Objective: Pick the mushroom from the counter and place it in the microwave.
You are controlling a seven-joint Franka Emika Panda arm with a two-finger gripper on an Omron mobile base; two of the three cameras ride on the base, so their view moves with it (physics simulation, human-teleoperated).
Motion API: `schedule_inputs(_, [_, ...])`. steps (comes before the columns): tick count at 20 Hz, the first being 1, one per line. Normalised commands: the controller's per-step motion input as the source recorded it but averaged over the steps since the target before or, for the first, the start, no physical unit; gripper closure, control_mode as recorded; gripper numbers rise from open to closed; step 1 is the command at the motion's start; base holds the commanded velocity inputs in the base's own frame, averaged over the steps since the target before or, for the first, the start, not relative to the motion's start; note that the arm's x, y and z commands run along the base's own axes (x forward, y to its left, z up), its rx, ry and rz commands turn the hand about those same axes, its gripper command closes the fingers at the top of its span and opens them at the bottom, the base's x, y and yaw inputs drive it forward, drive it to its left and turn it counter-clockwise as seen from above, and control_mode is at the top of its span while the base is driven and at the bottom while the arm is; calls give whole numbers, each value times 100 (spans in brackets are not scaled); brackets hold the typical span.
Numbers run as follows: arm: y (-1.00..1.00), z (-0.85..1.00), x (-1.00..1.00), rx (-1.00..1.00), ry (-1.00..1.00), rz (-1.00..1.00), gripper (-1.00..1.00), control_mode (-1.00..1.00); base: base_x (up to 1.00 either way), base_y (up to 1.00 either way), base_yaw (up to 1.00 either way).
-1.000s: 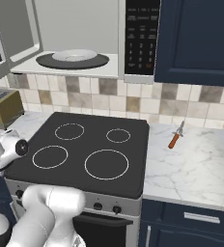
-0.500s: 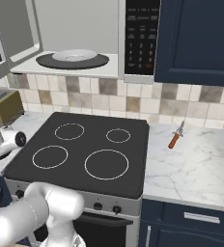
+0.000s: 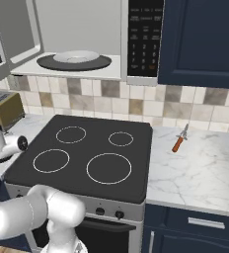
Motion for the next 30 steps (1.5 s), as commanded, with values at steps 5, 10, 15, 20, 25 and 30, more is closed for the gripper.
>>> schedule_inputs(5, [0, -28, 11, -7, 0, 2, -100, -100, 0, 0, 0])
schedule_inputs(10, [0, -11, 22, -4, 0, 2, -100, -100, 0, 0, 0])
schedule_inputs(15, [0, -13, 14, -1, 0, 2, -100, -100, 0, 0, 0])
schedule_inputs(20, [18, -25, 9, -2, 0, 1, -100, -100, 0, 0, 0])
schedule_inputs(25, [38, -17, 22, 0, 0, 0, -100, -100, 0, 0, 0])
schedule_inputs(30, [15, -12, 15, 0, -1, 0, -100, -100, 0, 0, 0])
